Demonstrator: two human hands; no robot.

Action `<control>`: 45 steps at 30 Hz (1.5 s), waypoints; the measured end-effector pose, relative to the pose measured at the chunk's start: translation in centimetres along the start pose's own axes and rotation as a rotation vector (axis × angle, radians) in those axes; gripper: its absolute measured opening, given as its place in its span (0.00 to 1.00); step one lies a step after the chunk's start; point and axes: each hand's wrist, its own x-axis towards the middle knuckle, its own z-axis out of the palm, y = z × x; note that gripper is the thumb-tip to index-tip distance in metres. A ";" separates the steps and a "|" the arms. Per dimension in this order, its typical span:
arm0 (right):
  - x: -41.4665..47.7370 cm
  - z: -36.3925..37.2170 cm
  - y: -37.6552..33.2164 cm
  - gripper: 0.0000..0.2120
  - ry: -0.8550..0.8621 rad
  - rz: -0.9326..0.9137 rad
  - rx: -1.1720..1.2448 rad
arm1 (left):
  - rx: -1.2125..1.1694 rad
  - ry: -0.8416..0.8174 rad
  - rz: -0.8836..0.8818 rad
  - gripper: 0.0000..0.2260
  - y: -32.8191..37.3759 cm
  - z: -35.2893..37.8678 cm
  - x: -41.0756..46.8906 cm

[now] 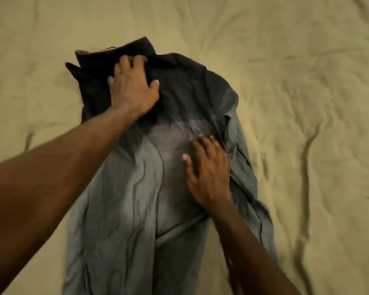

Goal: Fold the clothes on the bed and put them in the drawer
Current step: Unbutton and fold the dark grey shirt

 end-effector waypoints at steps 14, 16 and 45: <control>-2.3 -4.8 10.7 0.37 -0.392 -0.028 -0.224 | 0.052 -0.432 -0.053 0.11 5.0 3.9 -35.4; -2.0 -5.6 9.3 0.37 -0.327 0.014 -0.234 | 0.037 -0.269 -0.076 0.13 5.6 4.1 -37.4; 12.9 -5.8 -3.4 0.26 -0.217 0.389 0.973 | -0.822 0.111 -0.756 0.09 8.8 3.8 -44.0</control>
